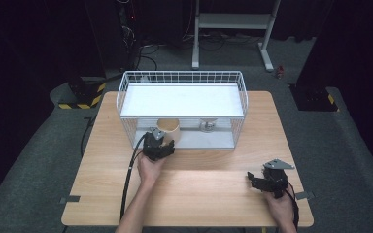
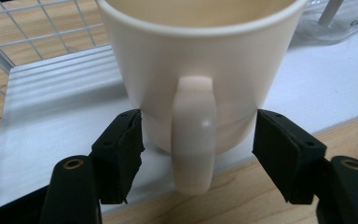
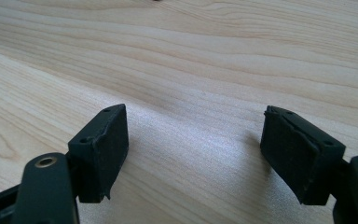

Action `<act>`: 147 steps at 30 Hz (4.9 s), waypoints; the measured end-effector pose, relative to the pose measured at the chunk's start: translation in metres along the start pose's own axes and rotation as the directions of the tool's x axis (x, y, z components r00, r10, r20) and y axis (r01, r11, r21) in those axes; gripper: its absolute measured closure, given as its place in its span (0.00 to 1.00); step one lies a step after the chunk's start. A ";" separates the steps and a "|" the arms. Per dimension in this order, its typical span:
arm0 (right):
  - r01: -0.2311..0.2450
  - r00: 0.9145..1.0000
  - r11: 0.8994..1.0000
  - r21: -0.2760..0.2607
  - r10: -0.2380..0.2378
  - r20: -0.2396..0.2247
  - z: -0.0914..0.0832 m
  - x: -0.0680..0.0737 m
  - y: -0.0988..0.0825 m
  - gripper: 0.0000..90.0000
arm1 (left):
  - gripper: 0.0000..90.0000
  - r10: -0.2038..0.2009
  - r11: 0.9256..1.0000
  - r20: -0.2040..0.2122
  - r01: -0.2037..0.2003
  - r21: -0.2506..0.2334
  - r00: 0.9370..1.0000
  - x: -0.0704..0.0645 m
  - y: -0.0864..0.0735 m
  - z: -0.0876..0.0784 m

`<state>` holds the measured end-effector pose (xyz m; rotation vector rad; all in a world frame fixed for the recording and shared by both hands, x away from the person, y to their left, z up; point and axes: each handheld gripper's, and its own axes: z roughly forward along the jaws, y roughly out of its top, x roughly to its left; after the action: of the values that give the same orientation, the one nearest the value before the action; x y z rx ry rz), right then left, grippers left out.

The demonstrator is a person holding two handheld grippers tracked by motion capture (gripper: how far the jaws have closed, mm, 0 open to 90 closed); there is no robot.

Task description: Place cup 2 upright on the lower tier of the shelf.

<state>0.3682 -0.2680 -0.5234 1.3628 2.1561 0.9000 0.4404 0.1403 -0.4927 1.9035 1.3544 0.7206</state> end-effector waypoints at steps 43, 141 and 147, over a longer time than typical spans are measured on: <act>-0.002 1.000 1.000 -0.001 0.002 0.001 0.000 0.000 0.000 0.26 | 0.66 -0.066 0.998 -0.016 0.066 0.012 0.998 0.011 0.008 0.023; -0.002 1.000 1.000 0.000 0.002 0.003 0.000 0.000 0.000 0.26 | 0.29 -0.110 0.989 0.117 0.120 -0.082 0.987 0.027 -0.027 -0.055; -0.002 1.000 1.000 0.000 0.002 0.003 0.000 0.000 0.000 0.26 | 0.30 -0.107 0.990 0.121 0.117 -0.084 0.987 0.027 -0.032 -0.061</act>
<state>0.3680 -0.2679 -0.5235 1.3658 2.1530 0.8985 0.3837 0.1863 -0.4795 1.7553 1.3224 0.5962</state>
